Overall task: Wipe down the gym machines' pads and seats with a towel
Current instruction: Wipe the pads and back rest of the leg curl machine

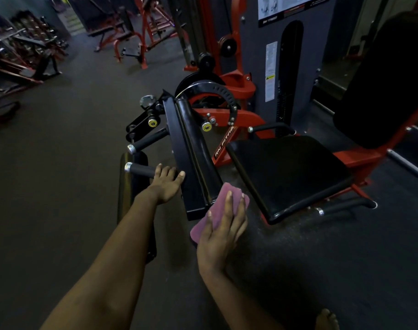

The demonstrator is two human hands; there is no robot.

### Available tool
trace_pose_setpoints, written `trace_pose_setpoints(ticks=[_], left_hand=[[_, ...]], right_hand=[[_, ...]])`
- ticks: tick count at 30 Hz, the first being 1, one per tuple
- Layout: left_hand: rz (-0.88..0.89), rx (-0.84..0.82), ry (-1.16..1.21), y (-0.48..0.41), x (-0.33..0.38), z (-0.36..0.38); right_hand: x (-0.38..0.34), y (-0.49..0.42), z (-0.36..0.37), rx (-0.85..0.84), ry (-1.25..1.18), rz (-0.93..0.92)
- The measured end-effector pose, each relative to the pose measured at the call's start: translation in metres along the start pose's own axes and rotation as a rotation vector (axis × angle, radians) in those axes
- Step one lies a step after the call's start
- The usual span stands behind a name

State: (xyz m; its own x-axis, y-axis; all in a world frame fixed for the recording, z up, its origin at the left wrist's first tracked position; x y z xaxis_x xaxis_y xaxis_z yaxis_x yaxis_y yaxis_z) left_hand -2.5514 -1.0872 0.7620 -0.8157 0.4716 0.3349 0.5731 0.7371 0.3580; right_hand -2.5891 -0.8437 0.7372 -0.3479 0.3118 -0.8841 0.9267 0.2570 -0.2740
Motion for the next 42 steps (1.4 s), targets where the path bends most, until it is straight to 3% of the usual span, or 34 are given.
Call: trace_pose_setpoints(ticks=[5, 10, 15, 20, 22, 27, 31, 36, 42], left_hand=[[0.026, -0.014, -0.032, -0.016, -0.016, 0.004], [-0.001, 0.001, -0.015, -0.019, -0.020, 0.008], [-0.009, 0.032, 0.090, 0.008, 0.009, 0.000], [0.001, 0.030, 0.090, 0.006, 0.008, -0.002], [0.009, 0.085, 0.085, 0.002, 0.007, -0.005], [0.125, 0.137, -0.056, 0.005, 0.010, -0.010], [0.123, 0.140, -0.020, 0.003, 0.014, -0.008], [0.100, 0.119, -0.033, 0.007, 0.022, -0.007], [0.034, 0.205, 0.112, -0.003, 0.008, -0.001]], right_hand=[[0.014, 0.006, 0.013, -0.109, 0.143, -0.062], [0.068, -0.003, 0.004, -0.271, 0.001, 0.024], [0.073, -0.052, -0.015, -0.358, -0.213, 0.390], [0.012, -0.117, -0.003, -0.720, -0.298, 0.146], [-0.004, -0.118, -0.006, -0.774, -0.272, 0.044], [-0.010, -0.102, -0.003, -0.871, 0.126, -0.212], [-0.035, -0.119, 0.032, -0.872, 0.403, -0.337], [-0.029, -0.158, 0.082, -0.964, 0.341, -0.144], [0.004, -0.129, 0.039, -0.921, -0.019, 0.150]])
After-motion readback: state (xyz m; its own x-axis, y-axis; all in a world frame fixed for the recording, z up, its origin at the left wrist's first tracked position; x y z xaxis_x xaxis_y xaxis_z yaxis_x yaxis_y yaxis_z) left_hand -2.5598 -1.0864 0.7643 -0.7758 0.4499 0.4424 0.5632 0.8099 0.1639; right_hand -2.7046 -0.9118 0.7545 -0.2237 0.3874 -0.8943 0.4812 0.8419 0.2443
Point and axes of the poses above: each hand's wrist, its own y-axis away from the middle knuckle, its own z-axis out of the palm, x = y × z, the point moved 7 cm from there along -y, towards the middle knuckle, and after that the axes turned 10 degrees about y, right-handed, at the moved point
